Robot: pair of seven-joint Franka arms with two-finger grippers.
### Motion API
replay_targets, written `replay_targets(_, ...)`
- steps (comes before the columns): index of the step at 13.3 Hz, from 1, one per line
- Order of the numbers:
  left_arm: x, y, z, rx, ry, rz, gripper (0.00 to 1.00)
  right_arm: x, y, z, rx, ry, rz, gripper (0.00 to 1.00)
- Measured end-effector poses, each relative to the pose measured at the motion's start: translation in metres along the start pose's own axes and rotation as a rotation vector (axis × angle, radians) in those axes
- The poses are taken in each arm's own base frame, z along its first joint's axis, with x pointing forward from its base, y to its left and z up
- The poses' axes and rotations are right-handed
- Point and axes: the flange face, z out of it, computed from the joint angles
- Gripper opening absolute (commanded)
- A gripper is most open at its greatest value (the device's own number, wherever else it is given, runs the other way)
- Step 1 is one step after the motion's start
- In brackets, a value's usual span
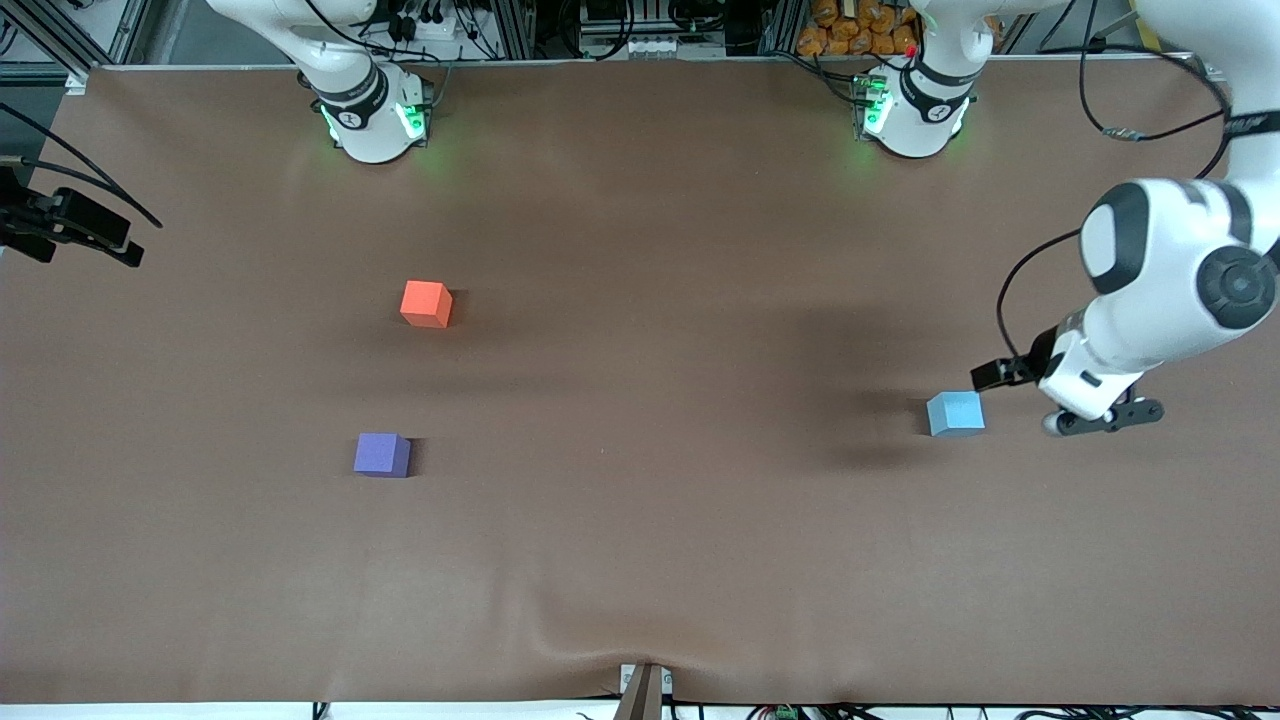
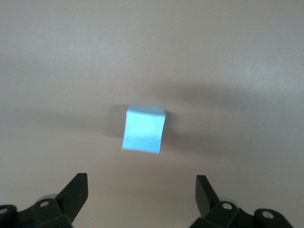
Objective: Place blue block between orange and purple blocks
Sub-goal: 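Move the left gripper down toward the light blue cube, then lower the left gripper around the blue cube and close it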
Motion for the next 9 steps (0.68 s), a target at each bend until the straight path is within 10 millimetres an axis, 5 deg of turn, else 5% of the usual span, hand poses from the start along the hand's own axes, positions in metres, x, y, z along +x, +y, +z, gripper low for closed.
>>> replay_targets(4, 0.019, 0.008, 0.046, -0.016, 0.03, 0.006, 1.0, 0.0, 0.0, 0.0, 0.0, 0.0, 0.0, 1.0)
replay_targets(9, 0.048, 0.012, 0.071, -0.027, 0.031, 0.002, 1.0, 0.0, 0.0, 0.0, 0.0, 0.0, 0.0, 1.0)
